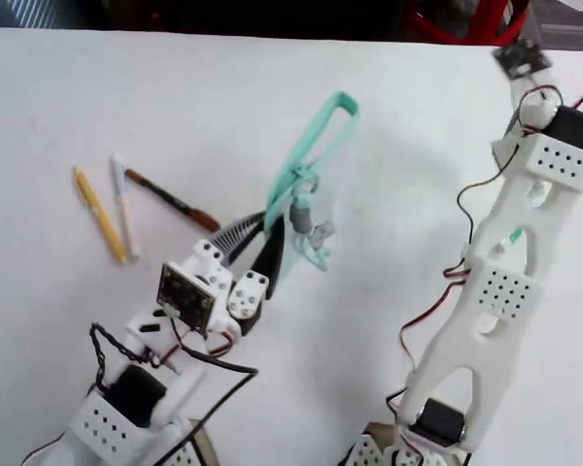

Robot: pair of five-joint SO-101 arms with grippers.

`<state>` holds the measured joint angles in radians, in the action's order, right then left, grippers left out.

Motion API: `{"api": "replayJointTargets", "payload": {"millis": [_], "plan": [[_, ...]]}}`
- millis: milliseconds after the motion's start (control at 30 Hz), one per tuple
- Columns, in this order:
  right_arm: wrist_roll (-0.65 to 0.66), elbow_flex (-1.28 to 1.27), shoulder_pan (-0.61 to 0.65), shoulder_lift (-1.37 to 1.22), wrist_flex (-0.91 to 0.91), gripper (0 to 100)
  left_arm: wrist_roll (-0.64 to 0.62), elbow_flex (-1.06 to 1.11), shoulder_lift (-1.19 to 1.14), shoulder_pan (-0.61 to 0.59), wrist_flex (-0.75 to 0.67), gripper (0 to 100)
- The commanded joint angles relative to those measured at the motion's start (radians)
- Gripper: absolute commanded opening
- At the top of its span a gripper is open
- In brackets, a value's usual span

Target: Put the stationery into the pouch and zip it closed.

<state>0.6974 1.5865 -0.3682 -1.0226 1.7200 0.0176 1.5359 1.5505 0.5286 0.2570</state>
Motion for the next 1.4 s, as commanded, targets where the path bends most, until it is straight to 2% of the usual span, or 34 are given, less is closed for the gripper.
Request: {"api": "replayJointTargets", "payload": {"millis": [0, 200, 333, 533, 733, 867, 1067, 1200, 1267, 1367], "plan": [[-0.115, 0.075, 0.007, 0.125, 0.004, 1.8, 0.006, 0.005, -0.007, -0.007, 0.011, 2], [-0.212, 0.026, 0.036, 0.321, 0.007, 1.7, 0.006, 0.005, -0.007, -0.007, 0.011, 2], [-0.267, -0.170, 0.102, 0.512, 0.007, 1.7, 0.006, 0.005, -0.007, -0.002, 0.011, 2], [-0.407, -0.471, 0.254, 0.835, 0.004, 1.8, 0.006, 0.005, -0.007, -0.001, 0.011, 2], [-0.422, -0.637, 0.455, 1.135, -0.021, 1.8, 0.006, 0.005, -0.007, -0.001, 0.011, 2], [-0.433, -0.799, 0.539, 1.196, -0.139, 1.8, 0.006, 0.005, -0.007, -0.001, 0.011, 2], [-0.626, -0.950, 0.611, 1.342, -0.275, 1.8, 0.006, 0.005, -0.005, -0.004, 0.011, 2], [-0.628, -1.149, 0.720, 1.550, -0.323, 1.8, 0.006, 0.005, -0.005, -0.002, 0.011, 2], [-0.626, -1.320, 0.756, 1.672, -0.417, 1.8, 0.006, 0.005, -0.005, -0.001, 0.011, 2], [-0.585, -1.645, 0.773, 1.834, -0.707, 1.8, 0.006, 0.005, -0.005, -0.001, 0.011, 2]]}}
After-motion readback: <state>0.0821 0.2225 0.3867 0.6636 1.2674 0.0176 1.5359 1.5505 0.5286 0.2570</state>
